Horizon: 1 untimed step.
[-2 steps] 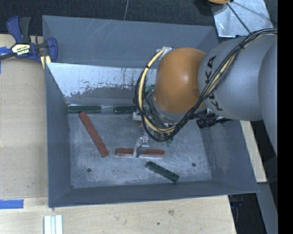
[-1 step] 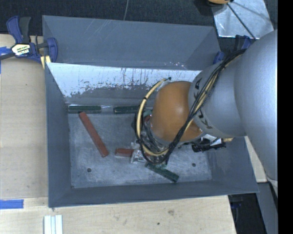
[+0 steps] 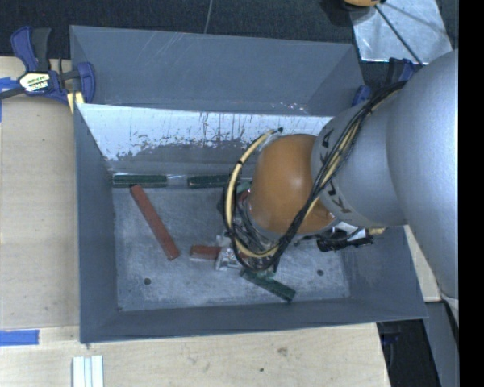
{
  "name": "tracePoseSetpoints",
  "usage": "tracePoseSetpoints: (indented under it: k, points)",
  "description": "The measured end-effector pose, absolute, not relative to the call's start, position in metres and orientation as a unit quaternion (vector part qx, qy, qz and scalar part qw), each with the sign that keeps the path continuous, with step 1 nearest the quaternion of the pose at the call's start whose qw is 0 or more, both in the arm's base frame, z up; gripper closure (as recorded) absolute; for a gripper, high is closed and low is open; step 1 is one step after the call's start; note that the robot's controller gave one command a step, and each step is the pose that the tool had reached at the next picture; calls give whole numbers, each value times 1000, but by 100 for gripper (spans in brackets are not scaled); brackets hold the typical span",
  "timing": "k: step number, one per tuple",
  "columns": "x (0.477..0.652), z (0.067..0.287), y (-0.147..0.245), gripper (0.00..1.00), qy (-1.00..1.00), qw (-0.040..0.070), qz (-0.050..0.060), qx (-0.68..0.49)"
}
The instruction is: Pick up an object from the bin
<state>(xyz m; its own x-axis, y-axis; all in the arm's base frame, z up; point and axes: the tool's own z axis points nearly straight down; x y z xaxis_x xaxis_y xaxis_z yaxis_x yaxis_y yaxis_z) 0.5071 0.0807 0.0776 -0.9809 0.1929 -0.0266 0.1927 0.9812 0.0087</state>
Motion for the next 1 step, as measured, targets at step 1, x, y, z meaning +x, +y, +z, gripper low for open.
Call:
tracePoseSetpoints:
  k: [1]
  points:
    - [506, 213, 80, 100, 996, 1, 0, 93]
